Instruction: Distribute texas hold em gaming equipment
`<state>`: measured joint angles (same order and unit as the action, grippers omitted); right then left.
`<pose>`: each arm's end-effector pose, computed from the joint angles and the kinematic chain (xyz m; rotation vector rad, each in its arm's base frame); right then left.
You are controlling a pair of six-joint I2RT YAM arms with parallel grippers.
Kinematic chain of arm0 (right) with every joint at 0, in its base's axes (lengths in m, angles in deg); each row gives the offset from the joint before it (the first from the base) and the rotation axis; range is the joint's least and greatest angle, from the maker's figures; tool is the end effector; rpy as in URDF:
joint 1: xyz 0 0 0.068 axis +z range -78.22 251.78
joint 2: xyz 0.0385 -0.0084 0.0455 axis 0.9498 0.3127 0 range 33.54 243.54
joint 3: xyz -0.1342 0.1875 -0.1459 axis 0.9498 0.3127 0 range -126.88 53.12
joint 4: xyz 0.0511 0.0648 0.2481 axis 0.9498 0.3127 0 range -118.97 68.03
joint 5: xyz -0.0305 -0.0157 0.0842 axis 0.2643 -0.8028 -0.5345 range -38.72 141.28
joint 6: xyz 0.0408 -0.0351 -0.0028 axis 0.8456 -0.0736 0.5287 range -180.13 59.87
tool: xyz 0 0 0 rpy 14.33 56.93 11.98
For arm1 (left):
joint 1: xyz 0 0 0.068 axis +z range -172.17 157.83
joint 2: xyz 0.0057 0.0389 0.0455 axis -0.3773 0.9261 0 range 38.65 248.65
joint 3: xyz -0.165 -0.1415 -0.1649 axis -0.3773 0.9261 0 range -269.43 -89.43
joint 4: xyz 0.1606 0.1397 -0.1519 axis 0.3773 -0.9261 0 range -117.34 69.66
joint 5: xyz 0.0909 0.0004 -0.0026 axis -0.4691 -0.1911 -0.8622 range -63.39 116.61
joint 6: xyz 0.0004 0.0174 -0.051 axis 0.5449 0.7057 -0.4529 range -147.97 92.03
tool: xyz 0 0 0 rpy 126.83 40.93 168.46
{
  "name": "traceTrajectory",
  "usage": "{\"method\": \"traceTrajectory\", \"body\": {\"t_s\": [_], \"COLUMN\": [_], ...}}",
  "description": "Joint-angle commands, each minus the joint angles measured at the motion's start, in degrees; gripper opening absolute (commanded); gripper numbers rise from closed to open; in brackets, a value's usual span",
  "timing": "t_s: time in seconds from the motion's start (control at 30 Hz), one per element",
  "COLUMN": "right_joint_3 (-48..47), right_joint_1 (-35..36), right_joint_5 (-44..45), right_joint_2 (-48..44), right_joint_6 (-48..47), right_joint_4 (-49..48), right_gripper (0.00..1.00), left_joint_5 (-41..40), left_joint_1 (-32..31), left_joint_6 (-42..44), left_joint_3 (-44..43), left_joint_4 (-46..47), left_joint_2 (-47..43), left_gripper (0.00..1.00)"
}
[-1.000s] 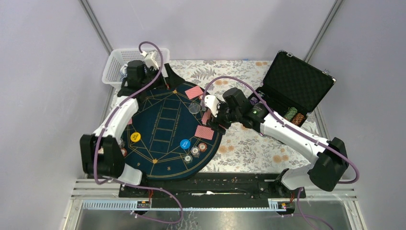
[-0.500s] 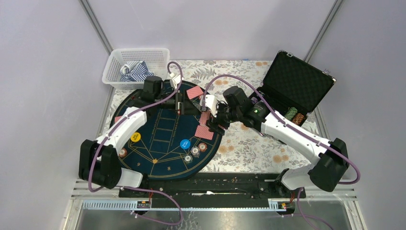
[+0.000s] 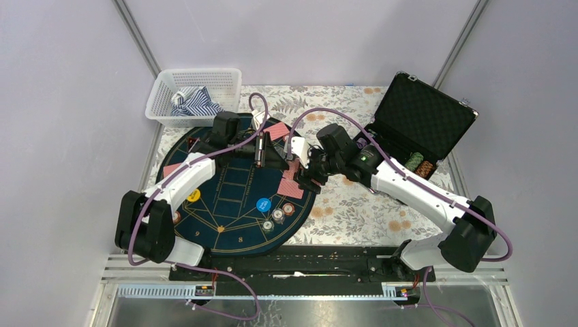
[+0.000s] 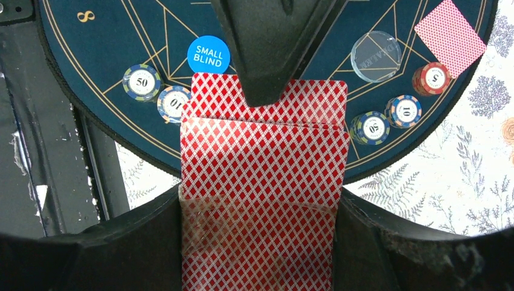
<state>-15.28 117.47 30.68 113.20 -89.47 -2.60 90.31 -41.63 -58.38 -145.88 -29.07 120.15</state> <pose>0.2073 0.2304 0.3186 -1.5137 1.6448 0.5561 0.2750 -0.1311 0.2753 0.5011 2.1905 -1.6817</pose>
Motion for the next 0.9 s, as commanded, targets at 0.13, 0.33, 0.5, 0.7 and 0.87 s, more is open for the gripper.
{"method": "traceTrajectory", "body": {"t_s": [0.13,0.33,0.5,0.7,0.87], "right_joint_3": [-1.2,-0.9,-1.4,-2.5,-2.6], "right_joint_1": [0.5,0.5,0.5,0.5,0.5], "right_joint_5": [0.2,0.3,-0.3,-0.9,-0.2], "right_joint_2": [-2.0,-2.1,-1.4,-0.5,-0.8], "right_joint_6": [-0.7,-0.9,-1.0,-0.6,-0.5], "right_joint_4": [-3.3,-3.1,-3.1,-3.0,-3.0], "right_gripper": [0.17,0.17,0.17,0.17,0.17], "left_joint_5": [0.1,1.1,2.0,0.9,0.3], "left_joint_1": [1.8,2.4,1.2,-0.3,0.1], "left_joint_6": [0.8,1.1,0.4,0.2,2.2], "left_joint_3": [0.3,0.4,-0.3,-1.5,-2.4], "left_joint_4": [1.6,2.4,3.0,2.8,-0.6], "left_joint_2": [-1.1,-2.8,-2.9,-0.6,0.6], "left_gripper": [0.27,0.26,0.56,0.47,0.2]}}
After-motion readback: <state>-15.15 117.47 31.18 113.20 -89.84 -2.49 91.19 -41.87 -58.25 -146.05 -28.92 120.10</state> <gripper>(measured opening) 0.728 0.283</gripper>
